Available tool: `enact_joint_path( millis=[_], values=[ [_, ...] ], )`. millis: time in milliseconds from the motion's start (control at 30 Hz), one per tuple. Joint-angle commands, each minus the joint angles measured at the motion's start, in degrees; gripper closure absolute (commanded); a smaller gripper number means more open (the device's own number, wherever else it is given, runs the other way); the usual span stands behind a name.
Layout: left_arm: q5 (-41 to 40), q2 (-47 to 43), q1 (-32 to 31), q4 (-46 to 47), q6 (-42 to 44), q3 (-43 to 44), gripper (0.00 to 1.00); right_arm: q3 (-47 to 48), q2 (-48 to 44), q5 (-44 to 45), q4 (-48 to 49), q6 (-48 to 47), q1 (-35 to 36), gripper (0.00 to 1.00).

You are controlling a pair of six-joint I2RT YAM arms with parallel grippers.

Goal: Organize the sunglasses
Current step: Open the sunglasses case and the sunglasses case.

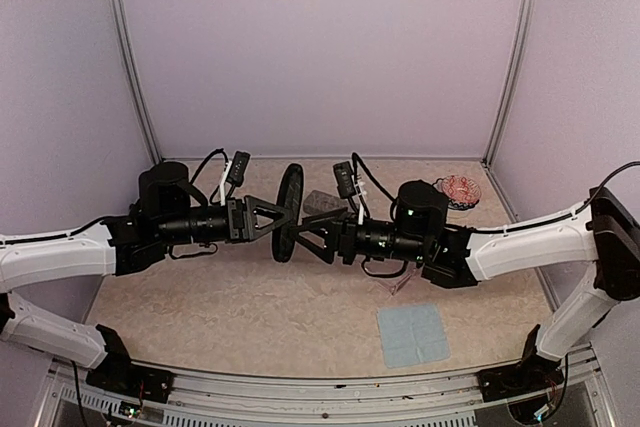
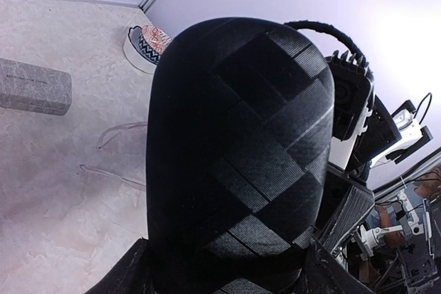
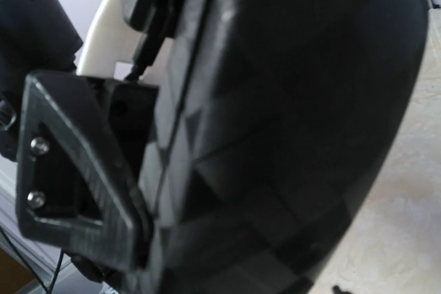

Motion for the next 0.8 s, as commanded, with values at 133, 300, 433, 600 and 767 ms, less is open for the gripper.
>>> enact_joint_path(
  millis=[133,300,433,600,767],
  values=[
    [0.97,-1.90,-0.92,4.17,-0.25,-1.28,1.00,2.04,1.43,1.15,0.60,-0.36,0.94,0.34],
    [2.06,-1.97,-1.30,5.00,-0.01,-1.54,1.00,2.76,1.98,2.63,-1.59,-0.41,0.96,0.35],
    [3.06,-1.94,-1.50,5.51,0.09,-1.68,1.00,2.70,2.36,4.02,-2.75,-0.28,0.95,0.37],
    [4.47,-2.73,-1.51,6.86,-0.39,-2.19,1.00,2.27,2.06,8.45,-6.66,-1.28,0.94,0.40],
    [8.18,-3.15,-1.59,10.42,-1.69,-3.32,1.00,2.02,1.99,12.64,-11.41,-1.58,0.96,0.43]
  ],
)
